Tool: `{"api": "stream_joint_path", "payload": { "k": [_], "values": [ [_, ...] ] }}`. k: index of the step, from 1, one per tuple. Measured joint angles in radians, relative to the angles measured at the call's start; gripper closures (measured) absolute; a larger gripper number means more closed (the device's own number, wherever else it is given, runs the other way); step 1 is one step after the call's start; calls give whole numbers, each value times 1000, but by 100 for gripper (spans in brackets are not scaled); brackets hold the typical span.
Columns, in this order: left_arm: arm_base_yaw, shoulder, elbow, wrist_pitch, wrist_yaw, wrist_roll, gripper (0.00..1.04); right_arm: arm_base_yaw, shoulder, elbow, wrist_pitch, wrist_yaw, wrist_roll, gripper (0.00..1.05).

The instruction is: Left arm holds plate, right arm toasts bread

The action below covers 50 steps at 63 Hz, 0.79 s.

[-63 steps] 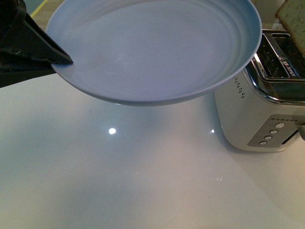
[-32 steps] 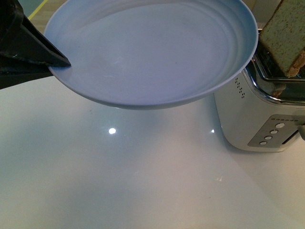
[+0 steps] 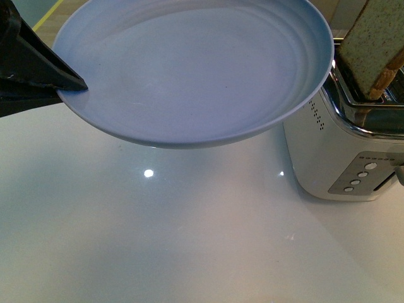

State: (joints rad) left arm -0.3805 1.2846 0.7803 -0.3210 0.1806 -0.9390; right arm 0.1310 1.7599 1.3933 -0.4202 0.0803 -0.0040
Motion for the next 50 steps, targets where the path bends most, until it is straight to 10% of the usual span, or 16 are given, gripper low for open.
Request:
{"api": "stream_joint_path", "payload": {
  "k": [50],
  "values": [
    [10,0,0,6,12,0,102,16,27,-134,138,29,3,101]
  ]
}}
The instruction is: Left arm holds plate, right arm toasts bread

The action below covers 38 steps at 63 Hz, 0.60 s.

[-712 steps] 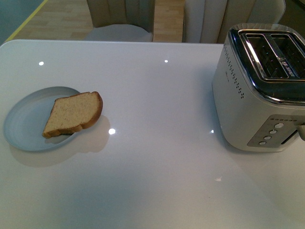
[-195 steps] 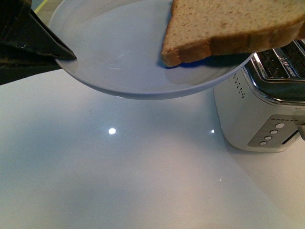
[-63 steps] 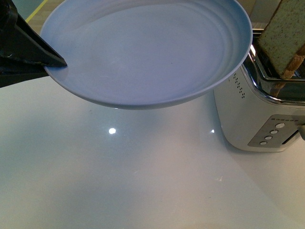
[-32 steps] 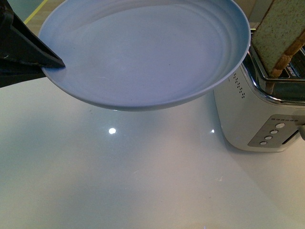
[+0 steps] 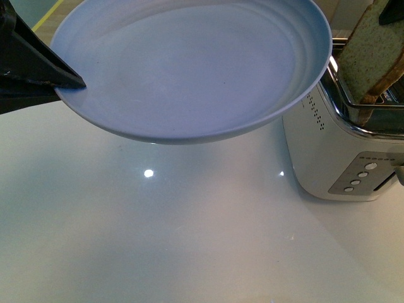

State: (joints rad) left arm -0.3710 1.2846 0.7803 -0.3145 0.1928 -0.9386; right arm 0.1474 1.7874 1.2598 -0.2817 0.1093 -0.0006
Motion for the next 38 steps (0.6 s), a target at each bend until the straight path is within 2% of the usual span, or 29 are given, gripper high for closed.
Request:
{"api": "stream_joint_path", "payload": {
  "k": [15,26,29,38],
  "values": [
    [1,0,0,1,6,0,102,4,0,-59,47,3,1,101],
    [2,0,0,2,6,0,102,6,-1,-106,77,-21,13,76],
    [2,0,0,3,6,0,102,7,-1,-131,90,-27,22,65],
    [2,0,0,6,6,0,102,2,-19,-170,132,-47,43,42]
  ]
}}
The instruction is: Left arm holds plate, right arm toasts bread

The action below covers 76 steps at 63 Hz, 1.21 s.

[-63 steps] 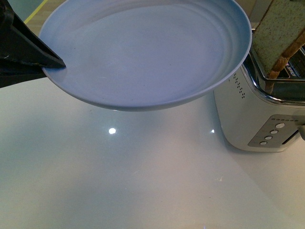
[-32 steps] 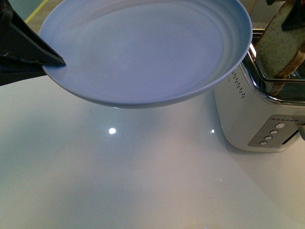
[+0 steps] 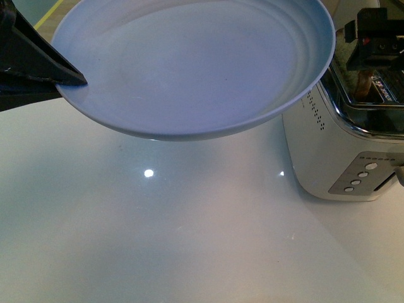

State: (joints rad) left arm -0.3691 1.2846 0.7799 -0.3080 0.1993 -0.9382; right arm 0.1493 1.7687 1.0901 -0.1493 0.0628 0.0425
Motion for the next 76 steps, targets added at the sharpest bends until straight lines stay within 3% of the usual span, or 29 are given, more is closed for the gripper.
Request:
{"api": "stream_joint_path", "payload": {
  "k": [12,33,54,60,64,76],
  "values": [
    [0,0,0,2,0,0,102,-49,-127,-77,125,-20,44,8],
    [3,0,-9,9,-6,4,102,-113,-479,-328,336,-29,78,9],
    [15,-9,-16,16,-14,18,102,-116,-662,-441,346,-52,101,9],
    [15,-11,-16,20,-16,21,102,-140,-674,-557,624,-63,27,25],
    [16,-14,-16,20,-16,24,102,-146,-702,-630,733,-63,2,35],
    [16,-20,-16,20,-17,32,102,-148,-803,-779,797,-62,-25,68]
  ]
}}
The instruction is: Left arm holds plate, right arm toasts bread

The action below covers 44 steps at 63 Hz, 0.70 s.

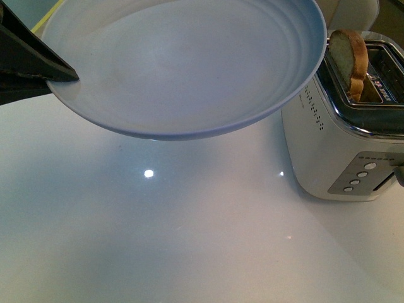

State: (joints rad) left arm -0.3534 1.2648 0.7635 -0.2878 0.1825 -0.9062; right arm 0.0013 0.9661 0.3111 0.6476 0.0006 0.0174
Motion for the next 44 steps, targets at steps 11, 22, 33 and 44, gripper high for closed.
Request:
{"api": "stream_joint_path", "payload": {
  "k": [11,22,33,44],
  "values": [
    [0,-2,0,0,-8,1,102,0,-79,-87,2,-1,-8,97],
    [-2,-2,0,-3,-17,3,102,0,-176,-161,-16,0,-13,103],
    [-5,-2,0,-6,-19,4,102,0,-267,-210,-59,-1,-13,103],
    [-8,-2,0,-8,-22,5,102,0,-370,-247,-125,0,-13,103]
  ]
}}
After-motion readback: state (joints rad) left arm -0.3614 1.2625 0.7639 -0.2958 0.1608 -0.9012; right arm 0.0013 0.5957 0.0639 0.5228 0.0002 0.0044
